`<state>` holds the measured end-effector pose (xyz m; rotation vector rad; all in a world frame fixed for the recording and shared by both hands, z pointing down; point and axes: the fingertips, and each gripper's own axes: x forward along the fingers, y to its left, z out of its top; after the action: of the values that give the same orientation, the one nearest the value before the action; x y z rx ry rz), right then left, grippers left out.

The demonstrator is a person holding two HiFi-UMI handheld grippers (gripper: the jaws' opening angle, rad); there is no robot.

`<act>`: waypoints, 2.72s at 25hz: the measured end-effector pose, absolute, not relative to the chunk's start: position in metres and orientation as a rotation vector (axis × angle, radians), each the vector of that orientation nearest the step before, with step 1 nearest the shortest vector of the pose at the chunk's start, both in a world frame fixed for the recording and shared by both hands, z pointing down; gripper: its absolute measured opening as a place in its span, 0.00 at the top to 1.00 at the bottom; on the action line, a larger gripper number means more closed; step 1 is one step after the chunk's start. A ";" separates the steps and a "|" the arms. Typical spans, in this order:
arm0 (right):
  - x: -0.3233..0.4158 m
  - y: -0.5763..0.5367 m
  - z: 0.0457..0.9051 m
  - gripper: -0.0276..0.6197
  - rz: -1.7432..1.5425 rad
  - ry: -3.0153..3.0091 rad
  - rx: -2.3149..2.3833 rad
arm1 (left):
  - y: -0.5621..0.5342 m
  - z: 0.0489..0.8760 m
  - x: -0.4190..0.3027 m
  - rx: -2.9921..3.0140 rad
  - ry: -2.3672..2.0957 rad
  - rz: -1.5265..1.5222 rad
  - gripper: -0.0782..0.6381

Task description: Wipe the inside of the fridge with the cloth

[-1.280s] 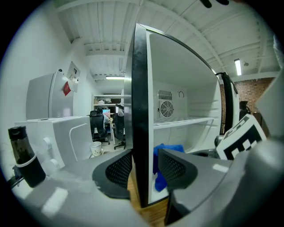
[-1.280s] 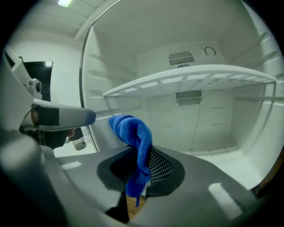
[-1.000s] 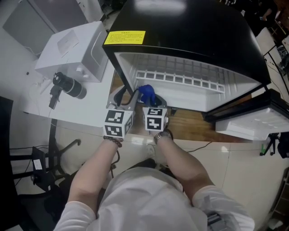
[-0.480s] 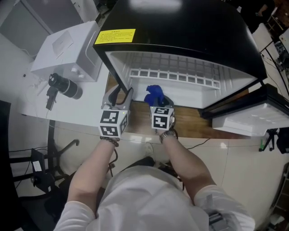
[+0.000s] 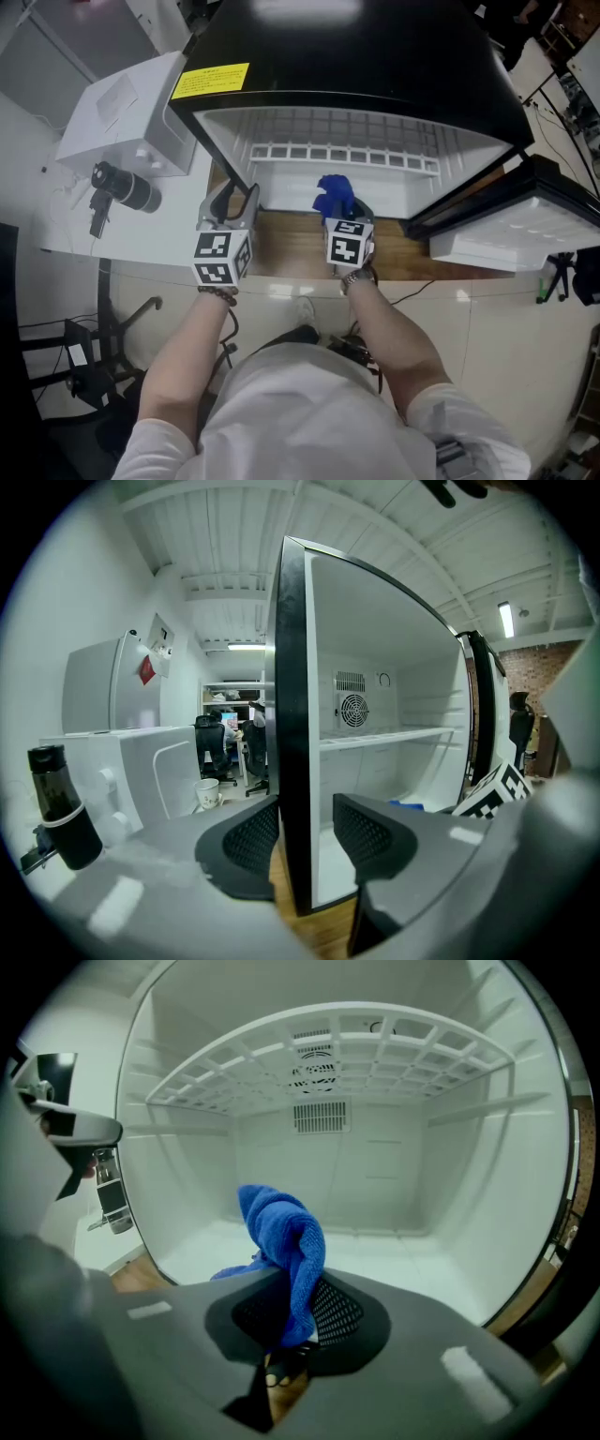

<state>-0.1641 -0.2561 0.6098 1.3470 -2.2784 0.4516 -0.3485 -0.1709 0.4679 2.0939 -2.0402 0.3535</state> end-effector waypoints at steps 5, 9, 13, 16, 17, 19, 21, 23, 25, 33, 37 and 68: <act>-0.137 -0.264 0.610 0.88 0.457 -2.246 1.399 | -0.169 0.469 -0.348 2.085 -2.043 0.352 0.65; -0.115 -0.271 0.610 0.88 0.460 -2.217 1.444 | -0.167 0.470 -0.348 2.080 -2.045 0.351 0.65; -0.094 -0.278 0.609 0.88 0.463 -2.188 1.490 | -0.166 0.470 -0.347 2.074 -2.048 0.352 0.65; -0.081 -0.281 0.610 0.88 0.468 -2.168 1.521 | -0.164 0.471 -0.347 2.072 -2.049 0.352 0.65; -0.077 -0.282 0.610 0.88 0.468 -2.161 1.529 | -0.163 0.471 -0.347 2.072 -2.049 0.352 0.65; -0.069 -0.284 0.609 0.88 0.471 -2.148 1.548 | -0.161 0.471 -0.346 2.073 -2.048 0.355 0.65; -0.061 -0.286 0.609 0.88 0.476 -2.132 1.570 | -0.159 0.473 -0.345 2.076 -2.040 0.365 0.65; -0.053 -0.288 0.609 0.88 0.478 -2.115 1.590 | -0.158 0.476 -0.341 2.086 -2.026 0.377 0.66; -0.047 -0.288 0.609 0.88 0.481 -2.098 1.607 | -0.157 0.477 -0.334 2.100 -2.011 0.384 0.66; -0.028 -0.287 0.613 0.88 0.509 -2.044 1.650 | -0.159 0.479 -0.306 2.169 -1.947 0.407 0.66; -0.027 -0.286 0.607 0.88 0.514 -2.055 1.660 | -0.163 0.476 -0.291 2.218 -1.912 0.416 0.66; -0.070 -0.148 0.457 0.88 0.225 -2.707 0.466 | -0.161 0.459 -0.083 2.890 -0.661 0.525 0.51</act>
<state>-0.0700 -0.1485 0.4574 0.4655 -2.7072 0.2246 -0.0829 -0.1615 0.4590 2.8898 -0.6610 0.5253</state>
